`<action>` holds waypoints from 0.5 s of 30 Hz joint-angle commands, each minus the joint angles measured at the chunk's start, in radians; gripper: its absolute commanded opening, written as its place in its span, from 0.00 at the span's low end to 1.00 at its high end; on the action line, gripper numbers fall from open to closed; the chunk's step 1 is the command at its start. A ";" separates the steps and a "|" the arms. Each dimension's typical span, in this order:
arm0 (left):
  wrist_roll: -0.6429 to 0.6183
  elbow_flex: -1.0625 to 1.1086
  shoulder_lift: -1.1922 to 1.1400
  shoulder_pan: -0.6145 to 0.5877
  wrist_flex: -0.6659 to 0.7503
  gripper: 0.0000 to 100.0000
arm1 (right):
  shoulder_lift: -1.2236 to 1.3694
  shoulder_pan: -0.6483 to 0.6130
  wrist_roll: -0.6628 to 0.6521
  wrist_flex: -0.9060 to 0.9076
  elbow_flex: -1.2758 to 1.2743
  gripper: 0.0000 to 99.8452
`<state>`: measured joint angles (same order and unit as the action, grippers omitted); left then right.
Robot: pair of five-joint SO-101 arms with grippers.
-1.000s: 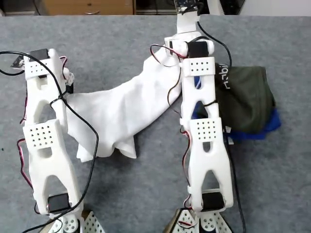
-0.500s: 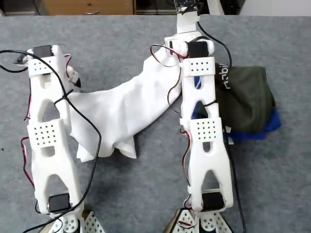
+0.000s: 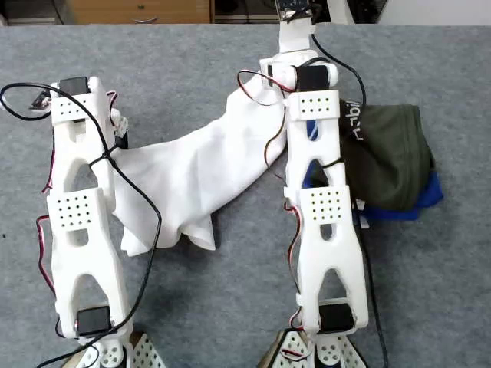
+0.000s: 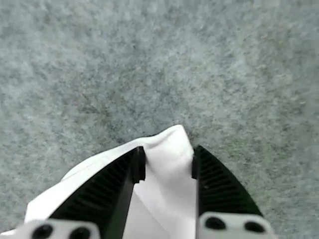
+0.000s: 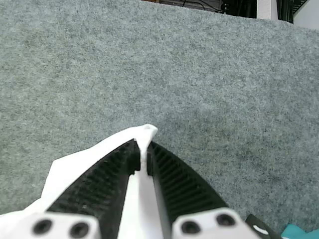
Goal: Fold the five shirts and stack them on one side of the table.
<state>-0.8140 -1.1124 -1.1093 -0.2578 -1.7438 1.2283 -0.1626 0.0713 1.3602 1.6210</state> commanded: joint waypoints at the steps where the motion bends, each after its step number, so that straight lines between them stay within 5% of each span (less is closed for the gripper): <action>1: -0.011 0.011 -0.007 -0.040 -0.014 0.13 | -0.025 0.013 0.014 -0.018 0.047 0.00; 10: -0.029 -0.014 -0.002 -0.044 -0.014 0.12 | -0.033 0.016 0.011 -0.017 0.048 0.00; 15: 0.008 -0.160 -0.010 -0.051 -0.014 0.02 | -0.082 0.012 0.009 0.032 0.047 0.00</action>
<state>-0.8339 -1.1815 -1.1201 -0.2639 -1.7453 1.2267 -0.1626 0.0713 1.3709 1.6210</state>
